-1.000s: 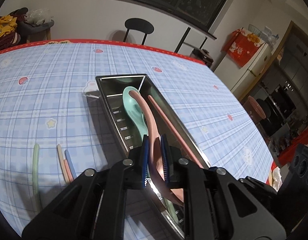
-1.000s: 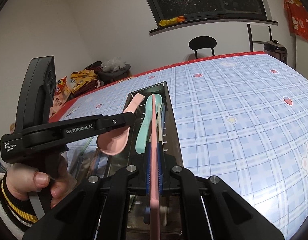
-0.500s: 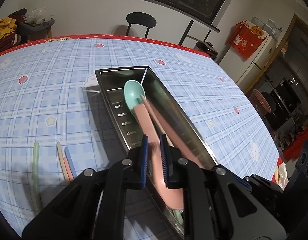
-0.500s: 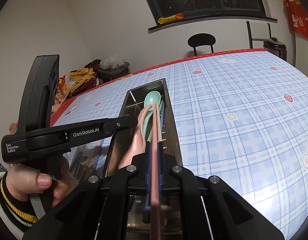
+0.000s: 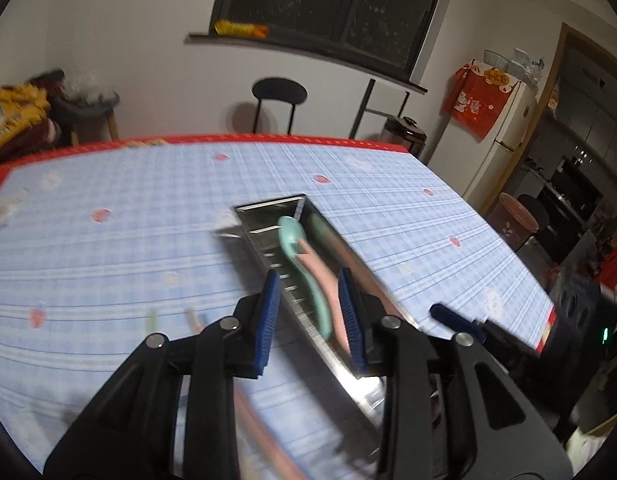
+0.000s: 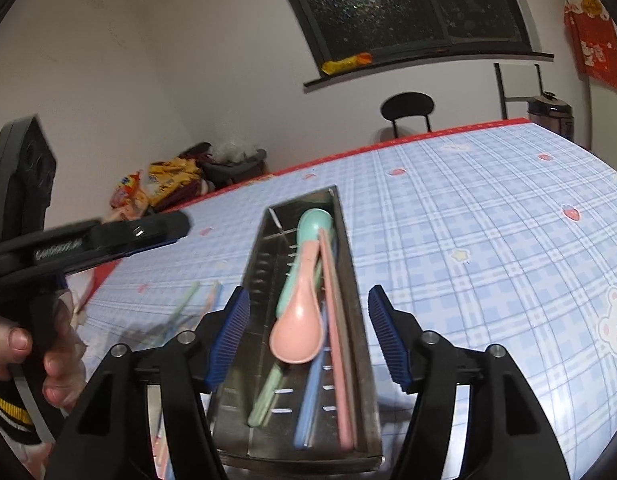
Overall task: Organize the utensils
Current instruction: 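Open both tools to drop the pink spoon and pink chopstick in the tray, then move both tools back over the remaining utensils beside the tray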
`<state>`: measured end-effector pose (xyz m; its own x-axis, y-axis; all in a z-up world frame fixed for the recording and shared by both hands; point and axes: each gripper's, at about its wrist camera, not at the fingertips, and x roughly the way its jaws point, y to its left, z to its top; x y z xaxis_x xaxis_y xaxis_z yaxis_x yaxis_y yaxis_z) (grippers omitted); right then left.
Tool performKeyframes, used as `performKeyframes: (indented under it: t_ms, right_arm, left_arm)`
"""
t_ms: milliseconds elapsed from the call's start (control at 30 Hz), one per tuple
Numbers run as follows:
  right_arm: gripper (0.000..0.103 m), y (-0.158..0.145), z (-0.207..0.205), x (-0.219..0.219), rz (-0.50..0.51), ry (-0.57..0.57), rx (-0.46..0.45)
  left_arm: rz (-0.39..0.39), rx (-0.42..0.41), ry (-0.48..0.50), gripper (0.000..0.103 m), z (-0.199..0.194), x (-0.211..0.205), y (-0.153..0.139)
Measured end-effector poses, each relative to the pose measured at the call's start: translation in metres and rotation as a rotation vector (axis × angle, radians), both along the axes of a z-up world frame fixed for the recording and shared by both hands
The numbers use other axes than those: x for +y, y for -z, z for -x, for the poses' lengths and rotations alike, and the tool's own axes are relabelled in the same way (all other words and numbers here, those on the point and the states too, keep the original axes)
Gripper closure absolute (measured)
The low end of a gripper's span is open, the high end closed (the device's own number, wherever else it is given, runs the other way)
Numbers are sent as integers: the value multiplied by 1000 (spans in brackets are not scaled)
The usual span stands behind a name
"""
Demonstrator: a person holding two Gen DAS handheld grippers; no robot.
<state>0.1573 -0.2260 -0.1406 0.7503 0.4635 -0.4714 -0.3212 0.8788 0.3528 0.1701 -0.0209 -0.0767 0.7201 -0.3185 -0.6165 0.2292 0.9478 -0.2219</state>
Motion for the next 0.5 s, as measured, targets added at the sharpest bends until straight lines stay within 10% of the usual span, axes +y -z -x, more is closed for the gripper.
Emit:
performKeyframes:
  t_ms: [333,500]
  right_arm:
    - [40,-7,11,1,-18,-48,-62]
    - [68,-11,17,10,34,-53,-86]
  left_arm:
    - [-75,-49,-68,68,83,62,21]
    - [-89,-34,-71,68,112,73,41]
